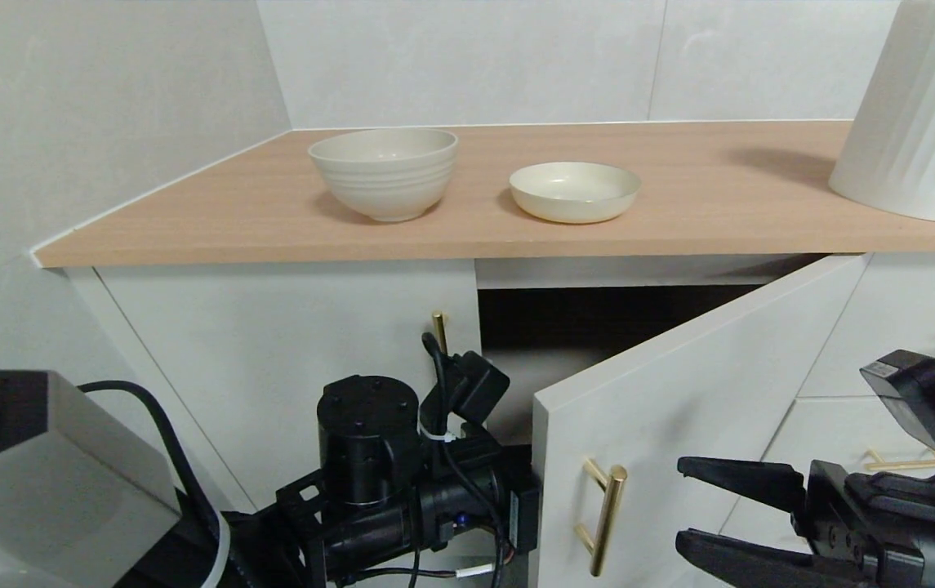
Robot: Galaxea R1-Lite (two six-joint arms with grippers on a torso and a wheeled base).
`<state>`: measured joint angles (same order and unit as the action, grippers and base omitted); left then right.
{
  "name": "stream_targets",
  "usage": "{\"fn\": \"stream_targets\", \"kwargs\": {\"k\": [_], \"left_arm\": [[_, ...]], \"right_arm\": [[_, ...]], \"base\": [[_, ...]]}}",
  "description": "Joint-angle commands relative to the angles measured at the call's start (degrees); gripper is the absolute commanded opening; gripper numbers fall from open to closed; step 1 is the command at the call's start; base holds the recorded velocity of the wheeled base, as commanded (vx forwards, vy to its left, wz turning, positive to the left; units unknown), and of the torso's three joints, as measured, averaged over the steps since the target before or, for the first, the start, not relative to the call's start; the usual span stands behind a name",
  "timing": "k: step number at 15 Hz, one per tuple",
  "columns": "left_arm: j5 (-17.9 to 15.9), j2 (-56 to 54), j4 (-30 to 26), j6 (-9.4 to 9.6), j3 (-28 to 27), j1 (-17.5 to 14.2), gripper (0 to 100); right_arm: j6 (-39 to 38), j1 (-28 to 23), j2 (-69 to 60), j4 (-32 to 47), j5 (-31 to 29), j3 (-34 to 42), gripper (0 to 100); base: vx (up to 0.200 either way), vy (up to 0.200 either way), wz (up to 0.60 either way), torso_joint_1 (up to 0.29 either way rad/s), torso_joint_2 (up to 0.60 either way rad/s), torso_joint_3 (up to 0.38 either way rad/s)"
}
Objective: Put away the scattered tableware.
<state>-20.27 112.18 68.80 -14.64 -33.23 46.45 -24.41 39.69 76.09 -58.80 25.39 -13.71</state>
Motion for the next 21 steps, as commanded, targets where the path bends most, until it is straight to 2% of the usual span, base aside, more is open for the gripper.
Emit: {"fn": "stream_targets", "kwargs": {"k": [1, 4, 14, 19, 21], "left_arm": [[0.1, -0.1, 0.2, -0.04, -1.0, 0.0, 0], [0.1, 0.1, -2.4, -0.04, -3.2, 0.5, 0], [0.3, 1.5, -6.9, -0.04, -8.4, 1.2, 0], [0.8, 2.5, -7.6, -0.04, -9.6, 1.3, 0], [0.8, 3.5, -7.6, -0.04, -10.9, 1.4, 0]], "right_arm": [[0.1, 0.0, -1.5, -0.1, 0.0, 0.0, 100], [0.0, 0.0, -2.5, 0.0, 0.1, -0.1, 100], [0.1, -0.1, -7.9, 0.2, 0.0, -3.3, 100], [0.1, -0.3, -10.5, 4.7, 0.0, -5.6, 100], [0.1, -0.3, -12.1, 6.3, 0.0, -7.0, 100]], "base": [[-0.200, 0.000, 0.00, 0.012, 0.00, 0.002], [-0.200, 0.000, 0.00, 0.002, 0.00, 0.004], [0.000, 0.000, 0.00, 0.000, 0.00, 0.000], [-0.200, 0.000, 0.00, 0.006, 0.00, 0.003], [0.000, 0.000, 0.00, 0.000, 0.00, 0.000]]}}
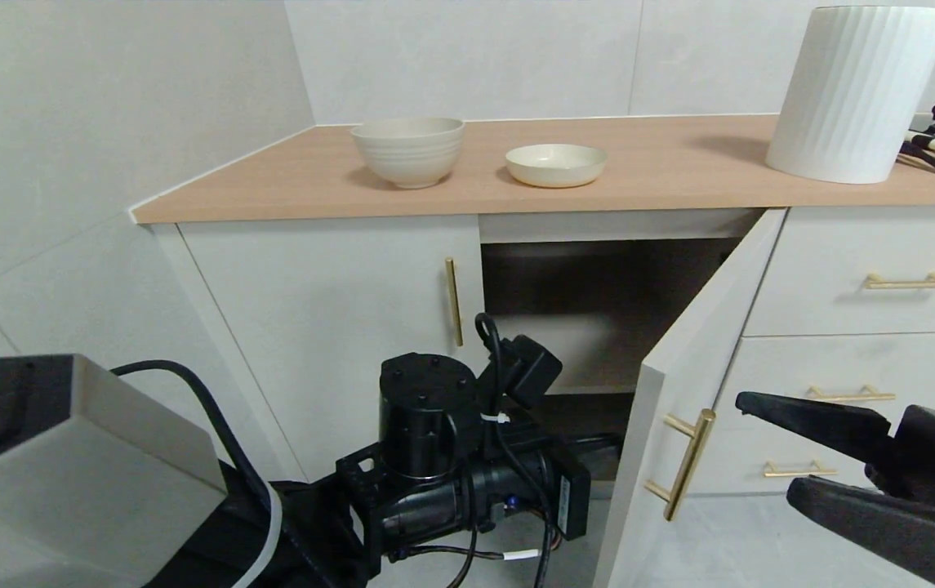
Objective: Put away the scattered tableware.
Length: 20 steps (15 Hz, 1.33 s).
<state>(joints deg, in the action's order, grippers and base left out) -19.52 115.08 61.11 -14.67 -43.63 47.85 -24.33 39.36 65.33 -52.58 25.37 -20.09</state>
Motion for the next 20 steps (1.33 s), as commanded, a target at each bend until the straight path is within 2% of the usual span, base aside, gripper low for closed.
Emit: {"fn": "stream_targets", "kwargs": {"k": [1, 3, 5, 7, 8, 10, 12, 13, 15, 18, 19, 20], "left_arm": [[0.1, 1.0, 0.1, -0.01, -1.0, 0.0, 0], [0.1, 3.0, -1.1, -0.01, -4.4, 0.1, 0], [0.1, 3.3, -1.5, -0.01, -5.5, 0.3, 0], [0.4, 3.4, -2.6, -0.01, -6.6, 2.1, 0], [1.1, 3.4, -2.8, -0.01, -7.5, 4.4, 0], [5.1, 4.1, -2.7, -0.01, -10.8, 13.0, 0], [9.0, 5.8, -2.5, -0.01, -13.8, 16.6, 0], [10.6, 5.5, -2.5, -0.01, -13.6, 16.6, 0], [10.7, 3.9, -2.2, -0.01, -11.9, 14.2, 0], [10.7, -4.2, -1.1, 0.25, -5.1, 6.1, 0], [10.7, -5.7, -1.2, 0.34, -4.3, 4.4, 0], [10.7, -9.0, -1.3, 0.43, -2.3, 0.3, 0]], "right_arm": [[0.0, 0.0, -1.6, 0.2, 0.0, -1.0, 100], [0.0, -0.1, -1.2, 0.2, 0.0, -2.8, 100], [0.0, -0.8, -0.3, 0.5, 0.0, -4.9, 100], [0.0, -0.9, 0.2, 0.9, 0.0, -7.0, 100], [0.0, -0.9, 0.1, 0.9, 0.0, -7.6, 100], [0.0, -0.9, -2.4, 1.6, 0.1, -8.4, 100], [0.0, -0.9, -4.7, 5.8, 0.3, -9.9, 100], [0.0, -0.8, -5.5, 8.5, 0.4, -10.5, 100], [0.0, -0.9, -4.9, 8.7, 0.5, -10.6, 100], [0.0, -2.2, 0.2, 8.7, 0.4, -10.5, 100], [0.0, -2.4, 2.1, 8.6, 0.3, -10.5, 100], [0.3, -2.9, 6.9, 8.3, 0.3, -11.2, 100]], "base": [[0.000, 0.000, 0.00, 0.000, 0.00, 0.000], [0.000, 0.000, 0.00, 0.000, 0.00, 0.000], [0.000, 0.000, 0.00, 0.000, 0.00, 0.000], [0.000, 0.000, 0.00, 0.000, 0.00, 0.000], [0.000, 0.000, 0.00, 0.000, 0.00, 0.000], [0.000, 0.000, 0.00, 0.000, 0.00, 0.000], [0.000, 0.000, 0.00, 0.000, 0.00, 0.000], [0.000, 0.000, 0.00, 0.000, 0.00, 0.000], [0.000, 0.000, 0.00, 0.000, 0.00, 0.000], [0.000, 0.000, 0.00, 0.000, 0.00, 0.000], [0.000, 0.000, 0.00, 0.000, 0.00, 0.000], [0.000, 0.000, 0.00, 0.000, 0.00, 0.000]]}}
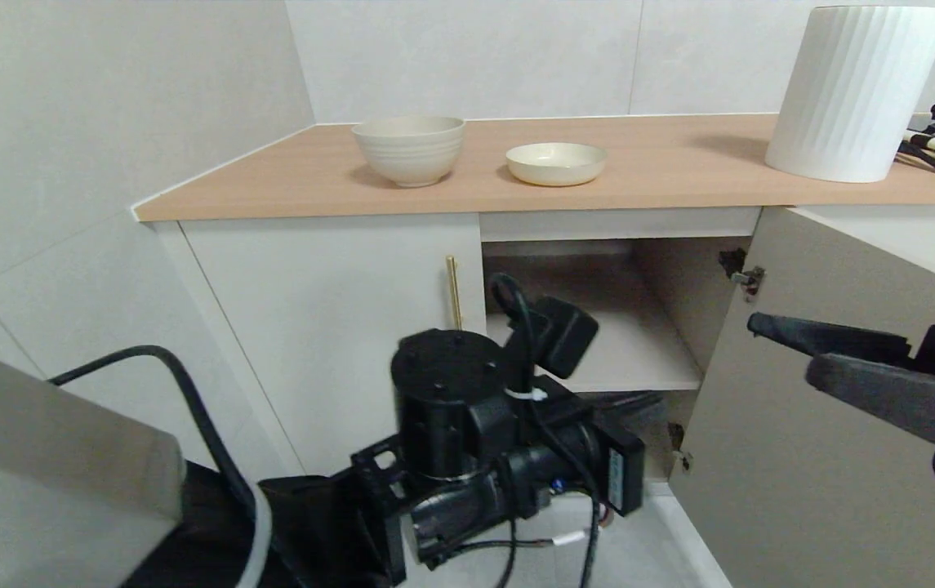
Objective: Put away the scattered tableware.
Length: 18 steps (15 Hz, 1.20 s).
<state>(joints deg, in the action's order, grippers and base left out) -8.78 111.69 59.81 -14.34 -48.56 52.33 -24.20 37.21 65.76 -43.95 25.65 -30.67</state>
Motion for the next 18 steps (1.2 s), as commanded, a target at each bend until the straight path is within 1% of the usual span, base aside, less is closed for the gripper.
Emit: {"fn": "stream_targets", "kwargs": {"k": [1, 2, 3, 4, 5, 6, 7, 8, 9, 10, 11, 12, 14, 15, 18], "left_arm": [[0.0, -9.1, -0.5, 0.19, 5.1, -8.5, 0], [0.0, -12.3, -1.4, 0.19, 7.4, -12.2, 0], [0.0, -14.9, -2.8, 0.19, 9.4, -15.0, 0], [0.0, -19.1, -6.2, 0.19, 12.2, -19.0, 0], [0.0, -23.3, -11.1, 0.19, 13.8, -22.3, 0], [0.0, -26.8, -15.6, 0.19, 14.6, -24.1, 0], [0.0, -30.9, -20.5, 0.19, 15.0, -26.0, 0], [0.0, -34.0, -24.7, 0.19, 14.9, -27.5, 0], [-0.1, -34.4, -25.4, 0.19, 14.8, -27.9, 0], [-0.2, -36.9, -28.2, 0.54, 14.6, -29.9, 0], [-0.3, -36.9, -28.3, 1.06, 14.5, -30.2, 0], [-0.3, -36.7, -28.3, 2.82, 14.4, -30.2, 0], [0.0, -37.0, -28.2, 4.93, 14.6, -30.2, 0], [0.0, -37.1, -28.1, 5.28, 14.5, -30.2, 0], [0.3, -37.9, -28.4, 5.20, 13.5, -30.2, 0]], "right_arm": [[1.1, -0.9, 11.1, -0.3, -0.1, -2.1, 100], [3.0, -1.0, 14.9, 0.0, -0.3, -3.7, 100], [5.1, -1.2, 17.8, 0.4, -1.1, -5.3, 100], [7.0, -1.2, 21.2, 2.1, -3.5, -7.5, 100], [8.9, -1.2, 23.7, 4.9, -6.6, -10.5, 100], [10.6, -1.1, 25.5, 7.0, -10.0, -12.4, 100], [11.1, -0.6, 26.3, 8.0, -13.5, -13.9, 100], [11.1, -0.6, 26.2, 8.1, -15.8, -15.0, 100], [11.1, -0.6, 26.1, 8.1, -16.1, -15.2, 100], [11.1, -0.6, 24.4, 9.0, -16.7, -16.9, 100], [11.1, -0.6, 23.1, 10.7, -16.8, -17.1, 100], [11.0, -0.6, 21.1, 13.8, -17.4, -17.0, 100], [10.9, -0.6, 18.6, 15.5, -17.9, -17.1, 100], [10.9, -0.8, 18.5, 15.5, -17.9, -17.1, 100], [10.8, -1.2, 19.5, 15.5, -17.9, -17.1, 100]], "base": [[0.000, 0.000, 0.00, 0.000, 0.00, 0.000], [0.000, 0.000, 0.00, 0.000, 0.00, 0.000], [0.000, 0.000, 0.00, 0.000, 0.00, 0.000], [0.000, 0.000, 0.00, 0.000, 0.00, 0.000], [0.000, 0.000, 0.00, 0.000, 0.00, 0.000], [0.000, 0.000, 0.00, 0.000, 0.00, 0.000], [0.000, 0.000, 0.00, 0.000, 0.00, 0.000], [0.000, 0.000, 0.00, 0.000, 0.00, 0.000], [0.000, 0.000, 0.00, 0.000, 0.00, 0.000], [0.000, 0.000, 0.00, 0.000, 0.00, 0.000], [0.000, 0.000, 0.00, 0.000, 0.00, 0.000], [0.000, 0.000, 0.00, 0.000, 0.00, 0.000], [0.000, 0.000, 0.00, 0.000, 0.00, 0.000], [0.000, 0.000, 0.00, 0.000, 0.00, 0.000], [0.000, 0.000, 0.00, 0.000, 0.00, 0.000]]}}
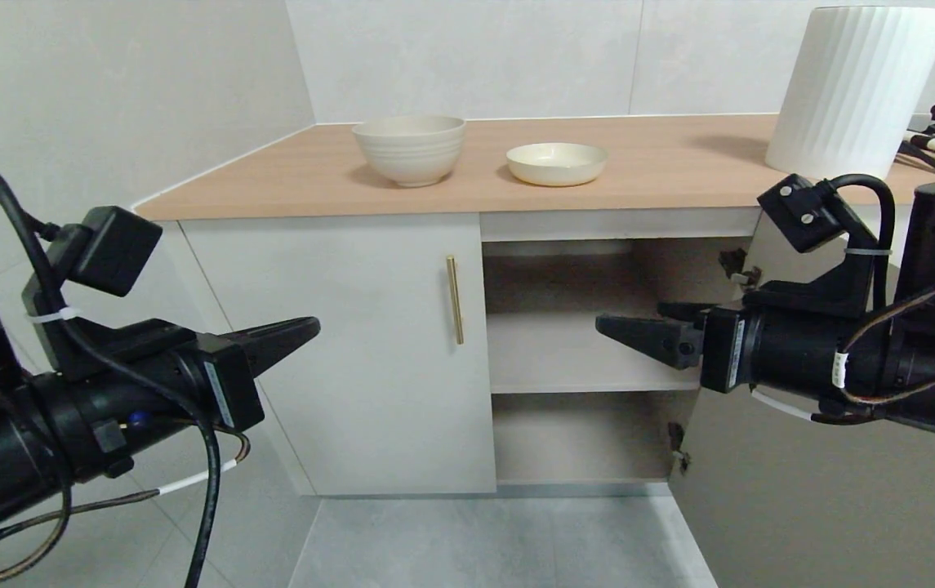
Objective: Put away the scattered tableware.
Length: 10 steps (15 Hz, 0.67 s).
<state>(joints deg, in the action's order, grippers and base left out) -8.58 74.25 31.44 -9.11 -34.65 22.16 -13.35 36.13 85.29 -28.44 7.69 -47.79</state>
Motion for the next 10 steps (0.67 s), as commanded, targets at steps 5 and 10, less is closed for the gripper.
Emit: {"fn": "stream_targets", "kwargs": {"k": [5, 10], "left_arm": [[-0.4, -0.3, -0.1, -3.11, -1.2, -0.6, 0], [-0.4, -0.3, 0.0, -2.58, -0.8, -0.4, 0]], "right_arm": [[0.0, -0.1, 0.5, -0.2, 0.0, 0.0, 100], [-0.1, -0.1, -0.6, -0.4, 0.0, 0.1, 100]], "base": [[0.000, 0.120, 0.00, -0.002, 0.00, 0.002], [0.000, 0.000, 0.00, 0.000, 0.00, 0.000]]}}
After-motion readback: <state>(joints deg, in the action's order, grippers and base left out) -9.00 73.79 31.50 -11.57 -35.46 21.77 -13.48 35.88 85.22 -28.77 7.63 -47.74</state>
